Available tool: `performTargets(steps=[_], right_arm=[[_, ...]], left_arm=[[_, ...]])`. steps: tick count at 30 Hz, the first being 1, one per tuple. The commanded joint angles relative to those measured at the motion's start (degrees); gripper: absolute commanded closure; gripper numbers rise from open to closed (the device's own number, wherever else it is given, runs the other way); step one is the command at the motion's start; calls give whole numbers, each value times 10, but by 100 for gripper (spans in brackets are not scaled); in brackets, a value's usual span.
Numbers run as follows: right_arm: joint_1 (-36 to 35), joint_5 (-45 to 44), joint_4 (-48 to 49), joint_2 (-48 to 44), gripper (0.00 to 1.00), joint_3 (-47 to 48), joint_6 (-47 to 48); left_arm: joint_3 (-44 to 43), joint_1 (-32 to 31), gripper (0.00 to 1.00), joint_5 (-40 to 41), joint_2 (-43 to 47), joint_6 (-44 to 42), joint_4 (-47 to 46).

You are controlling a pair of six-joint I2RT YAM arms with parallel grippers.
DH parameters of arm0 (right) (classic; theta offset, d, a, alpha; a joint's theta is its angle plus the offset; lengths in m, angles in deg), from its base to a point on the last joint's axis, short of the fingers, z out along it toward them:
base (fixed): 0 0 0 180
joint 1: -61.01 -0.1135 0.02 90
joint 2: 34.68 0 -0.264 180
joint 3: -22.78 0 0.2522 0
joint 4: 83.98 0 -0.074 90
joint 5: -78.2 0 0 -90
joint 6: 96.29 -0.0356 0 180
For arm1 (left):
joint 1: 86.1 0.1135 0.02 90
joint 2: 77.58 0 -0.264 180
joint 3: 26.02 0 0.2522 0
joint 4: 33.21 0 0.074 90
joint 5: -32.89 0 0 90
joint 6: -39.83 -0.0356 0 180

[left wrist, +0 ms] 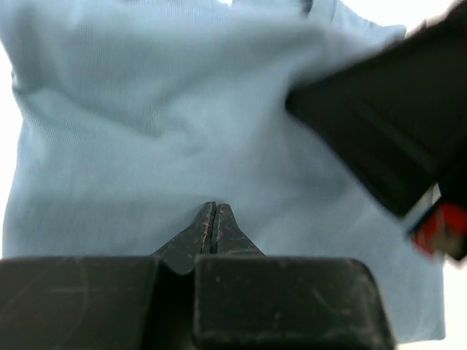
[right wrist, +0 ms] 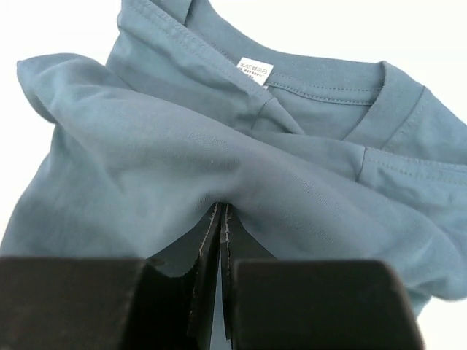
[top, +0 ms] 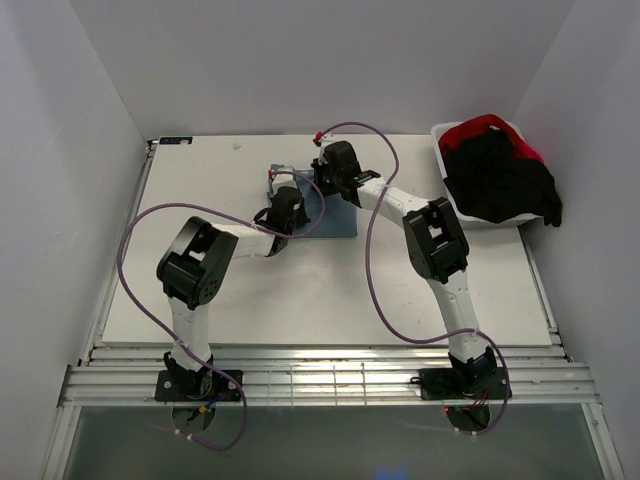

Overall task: Fold and stack the t-shirts
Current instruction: Smooth out wrinkles on the folded tshirt

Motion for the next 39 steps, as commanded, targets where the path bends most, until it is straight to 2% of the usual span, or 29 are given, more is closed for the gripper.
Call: performTargets(steps=[1,11,16,20,23,24,26,28,36,39], right_arm=[[6,5,5,34,92,44,-13],[15,-26,-25,128,92,125,-31],[28,-58,-12,126,92,126,-42],[42,-42,-24,110,92,117,-53],[43,-29,1,68,92,53,-52],[43,-25,23,48,92,-11,-49],[42,-24,115,-16,92,-84,-46],[42,-24,152,-52,92,-152,-38],[42,-13,145,-137,92,-199,-1],[40,-13,169,-176,92,-251,0]], left_arm=[[23,0,100,-14,-12,20,-1],[61,-2,100,-12,-22,37,-1],[84,-10,100,-7,-18,44,-1],[107,-20,100,-7,-12,55,-1],[126,-40,100,13,1,60,-2],[130,-52,100,21,14,62,-2],[133,-62,100,35,32,58,-1],[130,-75,100,40,72,43,-1],[84,-122,99,81,219,16,64],[75,-126,87,121,277,-2,75]])
